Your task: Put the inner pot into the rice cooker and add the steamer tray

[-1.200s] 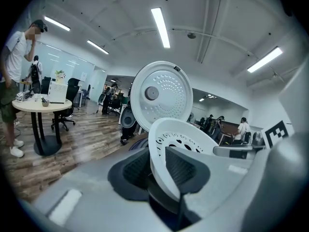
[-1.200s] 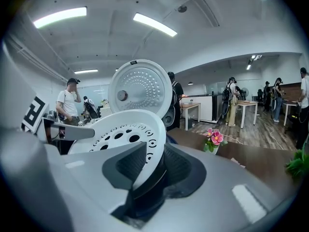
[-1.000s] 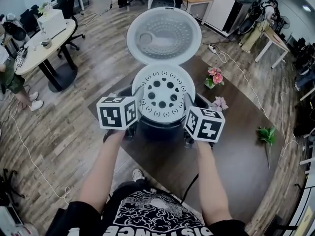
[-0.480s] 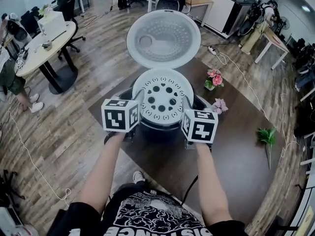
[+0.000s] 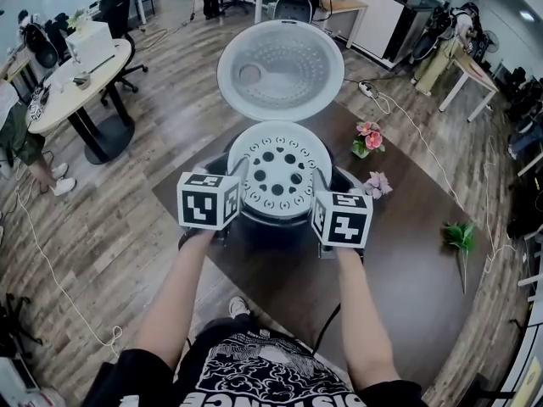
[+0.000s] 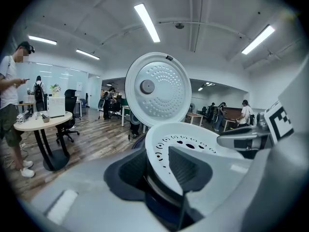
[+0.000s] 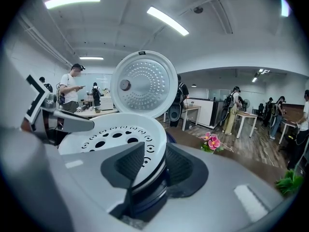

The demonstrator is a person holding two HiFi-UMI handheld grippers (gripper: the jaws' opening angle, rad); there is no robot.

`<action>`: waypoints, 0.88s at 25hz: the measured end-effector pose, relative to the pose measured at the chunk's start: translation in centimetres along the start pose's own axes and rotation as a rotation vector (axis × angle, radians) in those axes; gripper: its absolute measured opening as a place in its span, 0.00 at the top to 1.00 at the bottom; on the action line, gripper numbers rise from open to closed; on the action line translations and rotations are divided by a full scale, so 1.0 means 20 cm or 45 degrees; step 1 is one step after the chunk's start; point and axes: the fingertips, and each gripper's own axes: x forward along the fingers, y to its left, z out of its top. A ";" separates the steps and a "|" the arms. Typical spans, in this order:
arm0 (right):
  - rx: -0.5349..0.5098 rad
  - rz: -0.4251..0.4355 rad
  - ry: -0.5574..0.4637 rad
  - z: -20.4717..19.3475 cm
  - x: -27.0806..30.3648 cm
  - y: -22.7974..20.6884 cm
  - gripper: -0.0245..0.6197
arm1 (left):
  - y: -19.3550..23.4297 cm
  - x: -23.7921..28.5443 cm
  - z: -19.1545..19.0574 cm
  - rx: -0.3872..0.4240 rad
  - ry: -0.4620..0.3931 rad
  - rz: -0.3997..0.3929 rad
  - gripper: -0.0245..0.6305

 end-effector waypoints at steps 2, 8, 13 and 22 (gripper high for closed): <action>-0.003 0.005 0.001 0.00 -0.01 0.00 0.74 | 0.00 0.00 0.00 0.021 0.007 0.010 0.74; 0.008 0.008 -0.006 0.02 -0.04 -0.01 0.75 | -0.02 -0.04 0.00 0.082 0.011 0.024 0.71; 0.011 0.005 -0.031 0.01 -0.10 -0.05 0.75 | -0.07 -0.09 0.04 0.094 -0.023 0.025 0.71; 0.031 -0.038 -0.073 0.01 -0.28 -0.21 0.77 | -0.28 -0.11 0.15 0.117 -0.080 -0.043 0.71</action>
